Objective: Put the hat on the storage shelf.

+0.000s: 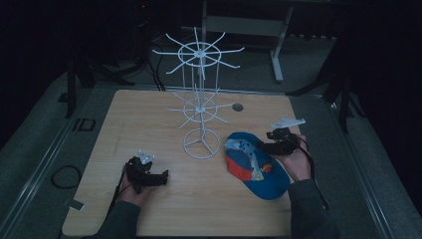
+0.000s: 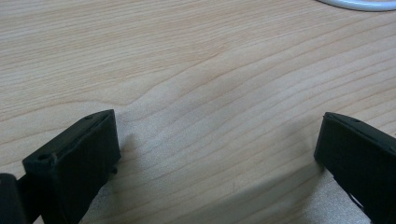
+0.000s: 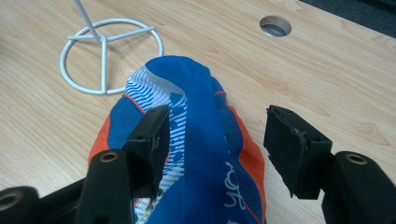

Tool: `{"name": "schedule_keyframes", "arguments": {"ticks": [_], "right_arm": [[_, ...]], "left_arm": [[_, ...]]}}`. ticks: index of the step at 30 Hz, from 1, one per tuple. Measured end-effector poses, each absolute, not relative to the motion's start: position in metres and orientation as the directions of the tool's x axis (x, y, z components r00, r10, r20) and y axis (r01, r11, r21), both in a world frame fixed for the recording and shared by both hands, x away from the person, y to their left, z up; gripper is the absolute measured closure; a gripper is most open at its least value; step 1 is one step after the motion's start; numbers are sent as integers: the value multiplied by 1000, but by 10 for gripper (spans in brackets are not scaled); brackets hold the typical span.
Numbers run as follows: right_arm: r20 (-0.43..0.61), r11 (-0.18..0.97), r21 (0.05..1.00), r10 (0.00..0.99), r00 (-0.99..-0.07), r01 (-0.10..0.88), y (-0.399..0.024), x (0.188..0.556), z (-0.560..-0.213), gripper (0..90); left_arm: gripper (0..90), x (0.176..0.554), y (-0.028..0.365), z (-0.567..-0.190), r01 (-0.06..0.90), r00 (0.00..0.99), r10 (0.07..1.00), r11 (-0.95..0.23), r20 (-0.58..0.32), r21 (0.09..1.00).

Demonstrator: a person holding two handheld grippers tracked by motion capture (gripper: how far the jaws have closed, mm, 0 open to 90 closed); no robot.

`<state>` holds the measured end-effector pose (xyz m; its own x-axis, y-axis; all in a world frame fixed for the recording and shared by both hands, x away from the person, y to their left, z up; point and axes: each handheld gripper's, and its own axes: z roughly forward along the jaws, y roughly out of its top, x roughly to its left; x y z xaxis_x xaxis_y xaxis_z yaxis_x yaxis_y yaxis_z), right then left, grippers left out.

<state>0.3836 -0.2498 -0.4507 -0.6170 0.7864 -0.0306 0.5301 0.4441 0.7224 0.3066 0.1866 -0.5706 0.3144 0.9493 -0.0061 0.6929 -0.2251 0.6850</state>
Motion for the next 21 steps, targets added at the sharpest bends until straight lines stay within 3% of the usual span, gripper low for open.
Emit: {"name": "schedule_keyframes", "arguments": {"ticks": [21], "right_arm": [[-1, 482, 666, 763, -647, 568, -241, 399, -448, 401]], "left_arm": [[1, 306, 186, -571, 693, 317, 948, -225, -9, 684]]}}
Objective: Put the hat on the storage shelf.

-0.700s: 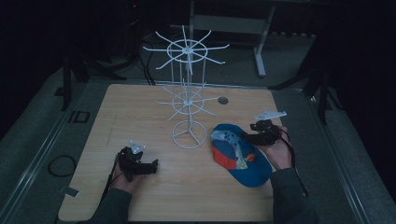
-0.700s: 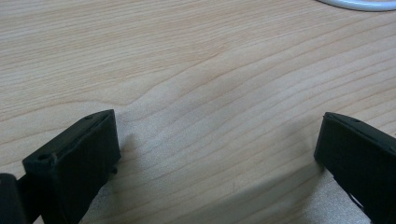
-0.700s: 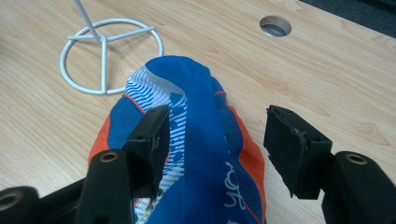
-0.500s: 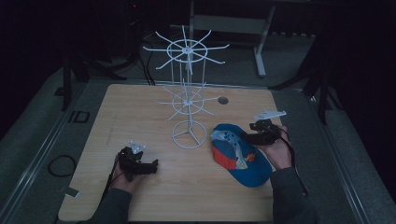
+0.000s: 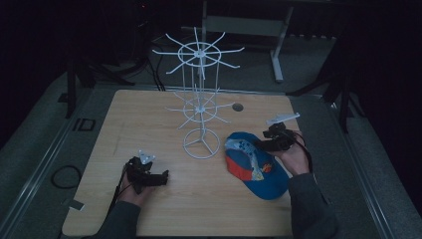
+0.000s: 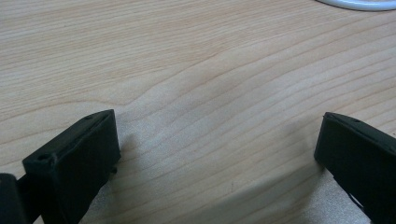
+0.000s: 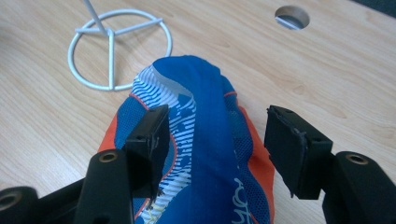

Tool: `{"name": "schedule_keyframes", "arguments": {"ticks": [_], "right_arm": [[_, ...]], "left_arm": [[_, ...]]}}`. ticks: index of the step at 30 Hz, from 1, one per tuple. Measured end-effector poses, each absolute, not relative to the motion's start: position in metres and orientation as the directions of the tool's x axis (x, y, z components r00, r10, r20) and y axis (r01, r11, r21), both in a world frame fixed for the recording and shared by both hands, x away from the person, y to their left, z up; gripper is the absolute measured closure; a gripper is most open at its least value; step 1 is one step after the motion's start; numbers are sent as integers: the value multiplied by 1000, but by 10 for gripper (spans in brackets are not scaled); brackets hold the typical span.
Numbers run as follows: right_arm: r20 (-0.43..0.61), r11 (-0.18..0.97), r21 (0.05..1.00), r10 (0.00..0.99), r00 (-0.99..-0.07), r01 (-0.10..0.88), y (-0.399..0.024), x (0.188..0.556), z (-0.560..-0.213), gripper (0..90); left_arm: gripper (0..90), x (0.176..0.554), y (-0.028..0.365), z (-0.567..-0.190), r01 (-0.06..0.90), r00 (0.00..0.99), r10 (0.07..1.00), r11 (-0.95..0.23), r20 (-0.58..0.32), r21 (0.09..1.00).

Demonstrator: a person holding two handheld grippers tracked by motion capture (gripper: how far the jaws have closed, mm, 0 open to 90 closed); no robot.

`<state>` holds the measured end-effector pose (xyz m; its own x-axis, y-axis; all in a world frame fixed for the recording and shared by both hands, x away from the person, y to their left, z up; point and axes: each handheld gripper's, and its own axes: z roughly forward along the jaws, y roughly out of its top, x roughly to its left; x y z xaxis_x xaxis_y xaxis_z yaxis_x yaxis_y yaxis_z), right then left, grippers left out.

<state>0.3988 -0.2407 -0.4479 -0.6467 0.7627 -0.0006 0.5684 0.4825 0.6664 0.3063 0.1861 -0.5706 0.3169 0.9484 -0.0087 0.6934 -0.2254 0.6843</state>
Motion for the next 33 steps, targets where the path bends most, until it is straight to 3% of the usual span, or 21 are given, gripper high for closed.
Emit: {"name": "schedule_keyframes", "arguments": {"ticks": [24, 33], "right_arm": [[45, 536, 558, 743, -668, 634, -228, 422, -466, 387], [53, 572, 500, 730, -682, 650, -222, 429, -476, 473]], "left_arm": [[1, 306, 186, -571, 694, 316, 949, -225, -9, 684], [1, 306, 186, -571, 694, 316, 949, -225, -9, 684]]}}
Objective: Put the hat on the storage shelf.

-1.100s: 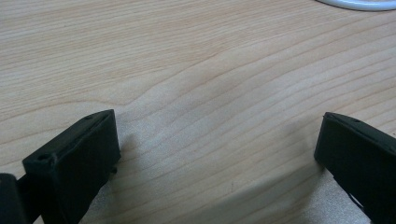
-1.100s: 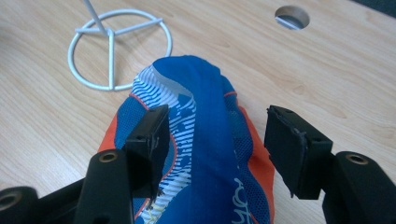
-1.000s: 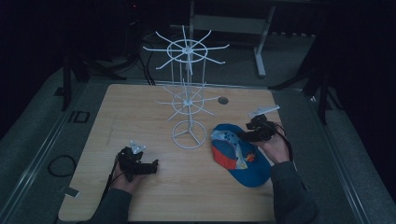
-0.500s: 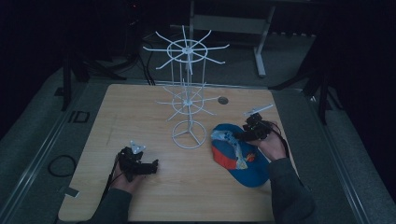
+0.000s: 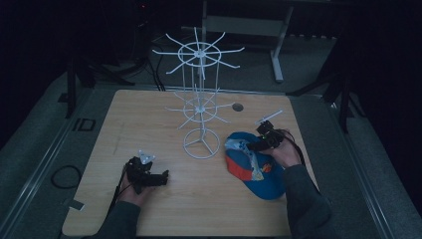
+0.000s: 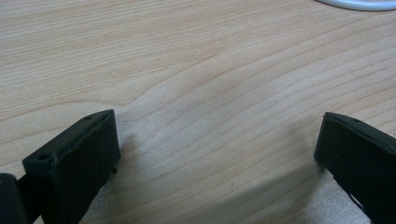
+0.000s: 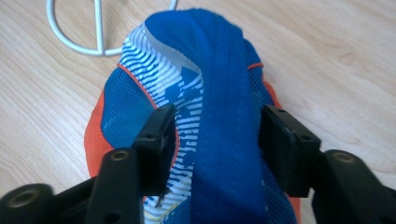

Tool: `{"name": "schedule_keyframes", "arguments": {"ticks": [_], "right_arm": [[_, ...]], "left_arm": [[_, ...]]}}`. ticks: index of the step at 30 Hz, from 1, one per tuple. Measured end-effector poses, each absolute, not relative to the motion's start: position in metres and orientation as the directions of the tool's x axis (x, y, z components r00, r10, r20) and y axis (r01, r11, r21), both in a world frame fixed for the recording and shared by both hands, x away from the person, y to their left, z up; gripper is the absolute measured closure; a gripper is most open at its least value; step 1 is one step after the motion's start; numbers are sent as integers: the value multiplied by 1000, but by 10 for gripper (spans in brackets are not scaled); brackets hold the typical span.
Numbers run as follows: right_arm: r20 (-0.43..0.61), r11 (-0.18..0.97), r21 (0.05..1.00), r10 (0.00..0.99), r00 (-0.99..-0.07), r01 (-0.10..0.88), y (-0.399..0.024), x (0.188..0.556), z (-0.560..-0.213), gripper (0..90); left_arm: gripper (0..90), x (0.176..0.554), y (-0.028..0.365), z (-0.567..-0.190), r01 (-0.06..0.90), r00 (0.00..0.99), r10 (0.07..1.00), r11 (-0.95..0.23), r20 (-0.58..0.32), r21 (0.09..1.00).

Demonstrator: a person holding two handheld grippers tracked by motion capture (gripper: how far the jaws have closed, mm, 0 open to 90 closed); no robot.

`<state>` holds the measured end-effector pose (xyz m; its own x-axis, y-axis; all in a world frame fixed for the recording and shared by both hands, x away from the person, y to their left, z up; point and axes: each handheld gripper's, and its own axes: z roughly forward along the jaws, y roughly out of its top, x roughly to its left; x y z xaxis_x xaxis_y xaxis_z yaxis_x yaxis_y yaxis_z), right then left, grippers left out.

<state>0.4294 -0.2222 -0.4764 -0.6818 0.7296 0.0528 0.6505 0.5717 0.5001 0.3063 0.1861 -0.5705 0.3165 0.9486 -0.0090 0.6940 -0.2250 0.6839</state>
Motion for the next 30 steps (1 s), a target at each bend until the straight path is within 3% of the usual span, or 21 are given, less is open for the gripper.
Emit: {"name": "schedule_keyframes", "arguments": {"ticks": [8, 17, 23, 30], "right_arm": [[68, 581, 451, 735, -675, 677, -222, 436, -483, 501], [97, 594, 393, 732, -674, 702, -220, 443, -490, 592], [80, 635, 348, 713, -696, 690, -213, 443, -492, 764], [46, 677, 348, 678, -733, 648, -209, 437, -488, 872]], "left_arm": [[1, 306, 186, -571, 694, 316, 949, -225, -9, 684], [1, 306, 186, -571, 694, 316, 949, -225, -9, 684], [1, 306, 186, -571, 694, 316, 949, -225, -9, 684], [1, 306, 186, -571, 694, 316, 949, -225, -9, 684]]}}
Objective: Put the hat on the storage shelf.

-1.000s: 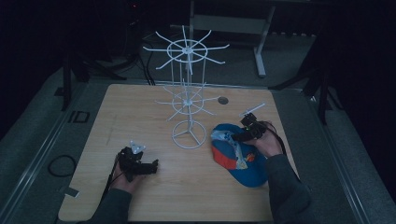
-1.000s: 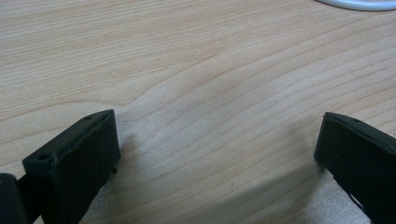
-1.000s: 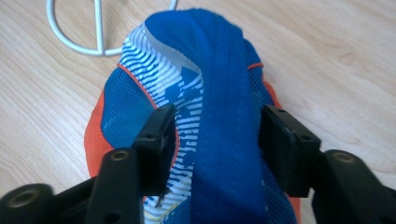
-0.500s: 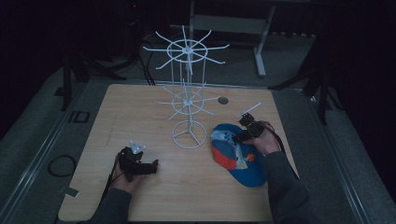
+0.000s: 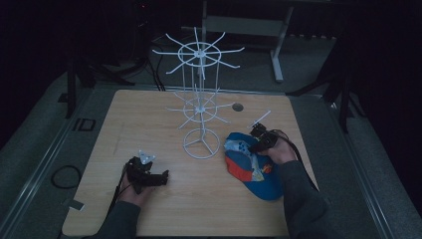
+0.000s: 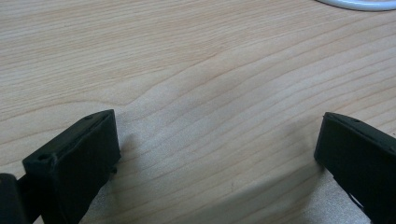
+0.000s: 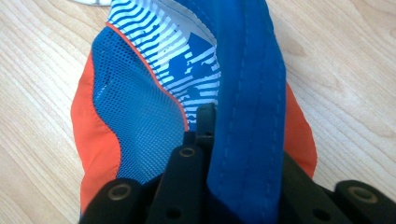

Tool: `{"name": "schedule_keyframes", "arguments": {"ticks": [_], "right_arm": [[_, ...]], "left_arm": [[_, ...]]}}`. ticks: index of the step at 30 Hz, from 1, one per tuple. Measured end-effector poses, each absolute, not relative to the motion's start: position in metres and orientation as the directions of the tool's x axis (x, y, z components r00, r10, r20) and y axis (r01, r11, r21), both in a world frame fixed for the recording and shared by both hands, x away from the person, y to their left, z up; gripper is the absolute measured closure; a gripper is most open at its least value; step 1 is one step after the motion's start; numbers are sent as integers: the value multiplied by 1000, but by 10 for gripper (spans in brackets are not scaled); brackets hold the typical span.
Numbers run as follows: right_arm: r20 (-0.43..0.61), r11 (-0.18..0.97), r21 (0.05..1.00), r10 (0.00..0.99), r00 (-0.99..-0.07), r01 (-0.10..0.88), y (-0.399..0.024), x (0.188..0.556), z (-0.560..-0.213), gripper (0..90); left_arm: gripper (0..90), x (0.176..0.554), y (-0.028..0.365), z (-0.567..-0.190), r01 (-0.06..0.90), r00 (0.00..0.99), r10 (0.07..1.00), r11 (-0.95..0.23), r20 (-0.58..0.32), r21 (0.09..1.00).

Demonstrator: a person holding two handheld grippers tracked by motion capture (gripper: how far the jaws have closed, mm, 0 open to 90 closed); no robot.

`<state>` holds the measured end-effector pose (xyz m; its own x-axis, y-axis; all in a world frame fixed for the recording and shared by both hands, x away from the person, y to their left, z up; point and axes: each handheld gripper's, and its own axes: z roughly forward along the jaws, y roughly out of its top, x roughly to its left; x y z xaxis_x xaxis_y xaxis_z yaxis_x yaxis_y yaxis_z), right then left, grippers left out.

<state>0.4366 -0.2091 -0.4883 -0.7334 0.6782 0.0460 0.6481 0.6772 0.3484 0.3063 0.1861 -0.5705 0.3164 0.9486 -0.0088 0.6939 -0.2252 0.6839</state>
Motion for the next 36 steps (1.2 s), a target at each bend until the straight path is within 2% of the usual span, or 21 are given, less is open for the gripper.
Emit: {"name": "schedule_keyframes", "arguments": {"ticks": [18, 28, 36], "right_arm": [[-14, 653, 491, 668, -744, 577, -216, 413, -459, 880], [-7, 604, 587, 669, -743, 539, -222, 397, -441, 880], [-16, 596, 622, 659, -752, 508, -221, 387, -431, 881]], "left_arm": [[1, 306, 186, -571, 694, 316, 949, -225, -9, 684], [1, 306, 186, -571, 694, 317, 948, -226, -9, 684], [1, 306, 186, -571, 693, 315, 949, -223, -10, 686]]}}
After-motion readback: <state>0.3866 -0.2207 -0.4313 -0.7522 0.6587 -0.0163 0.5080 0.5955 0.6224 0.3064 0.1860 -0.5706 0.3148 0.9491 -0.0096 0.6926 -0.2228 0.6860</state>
